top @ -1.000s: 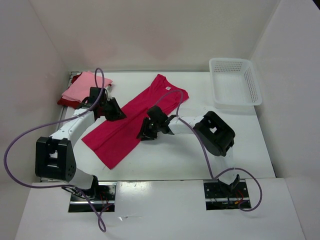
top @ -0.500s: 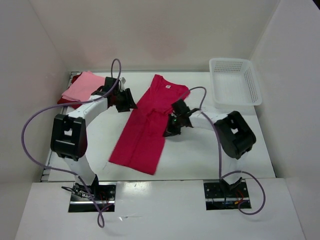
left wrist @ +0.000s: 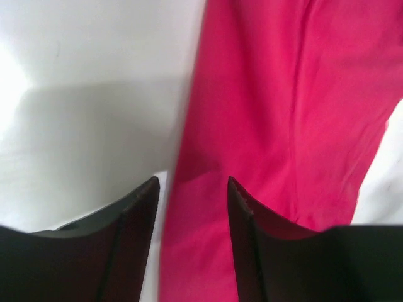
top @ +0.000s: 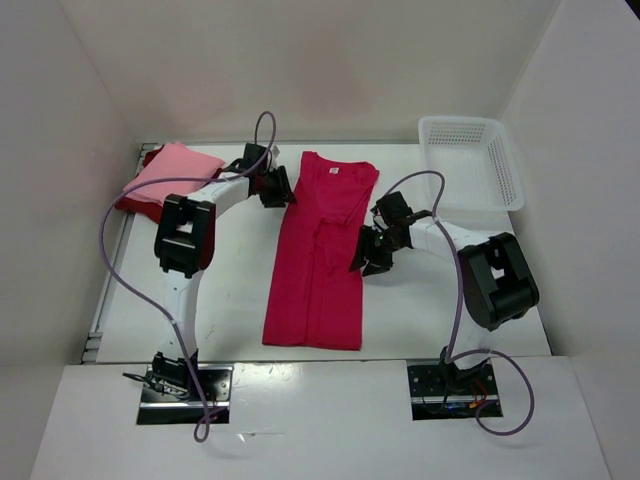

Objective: Fold and stack the t-shirts
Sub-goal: Rotate the tshirt 90 degrees

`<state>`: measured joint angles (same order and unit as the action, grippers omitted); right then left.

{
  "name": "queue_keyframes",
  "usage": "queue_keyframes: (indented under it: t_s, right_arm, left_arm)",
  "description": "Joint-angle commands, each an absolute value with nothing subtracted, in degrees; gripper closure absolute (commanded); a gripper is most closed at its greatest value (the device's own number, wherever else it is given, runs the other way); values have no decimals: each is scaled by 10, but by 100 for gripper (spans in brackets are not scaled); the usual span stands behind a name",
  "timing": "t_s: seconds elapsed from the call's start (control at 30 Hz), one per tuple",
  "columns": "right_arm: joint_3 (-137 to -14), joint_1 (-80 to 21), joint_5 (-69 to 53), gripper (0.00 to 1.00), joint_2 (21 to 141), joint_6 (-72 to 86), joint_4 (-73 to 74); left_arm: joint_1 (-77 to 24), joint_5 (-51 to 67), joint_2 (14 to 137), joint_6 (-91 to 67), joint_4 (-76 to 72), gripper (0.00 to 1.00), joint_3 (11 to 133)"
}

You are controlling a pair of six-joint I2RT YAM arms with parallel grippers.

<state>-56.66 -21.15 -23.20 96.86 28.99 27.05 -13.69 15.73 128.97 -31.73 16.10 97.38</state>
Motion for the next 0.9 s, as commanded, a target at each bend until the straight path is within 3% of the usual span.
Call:
queue_keyframes:
  t_s: [0.0, 0.1, 0.13, 0.2, 0.27, 0.47, 0.6, 0.63, 0.73, 0.77, 0.87]
  right_arm:
    - [-573, -206, -239, 50, 954, 284, 266]
    - [-580, -206, -254, 50, 971, 289, 261]
    - [-586, -206, -254, 50, 971, 289, 261]
    - [-593, -206, -245, 50, 971, 289, 261]
    - [-599, -200, -245, 50, 971, 289, 261]
    - [-604, -182, -251, 50, 972, 283, 261]
    - [-604, -182, -257, 50, 967, 283, 267]
    - [-594, -182, -257, 50, 962, 288, 267]
    - [-552, -182, -269, 50, 932, 308, 251]
    - [-539, -188, -269, 50, 913, 315, 241]
    - [-490, -213, -264, 50, 888, 345, 235]
  left_arm:
    - [-140, 162, 1344, -307, 155, 51, 1060]
    - [-140, 168, 1399, -315, 168, 70, 1121]
    - [-140, 168, 1417, -315, 168, 85, 1146]
    - [-140, 163, 1430, -320, 168, 94, 1161]
    - [-122, 170, 1435, -349, 151, 100, 1166]
    - [-76, 142, 1391, -406, 105, 100, 1115]
    - [-76, 159, 1361, -412, 80, 62, 1089]
    - [-76, 159, 1348, -412, 72, 38, 1072]
    - [-76, 145, 1288, -395, 72, 6, 993]
    - [-76, 145, 1252, -384, 72, 0, 967]
    - [-76, 153, 1168, -374, 72, 0, 883]
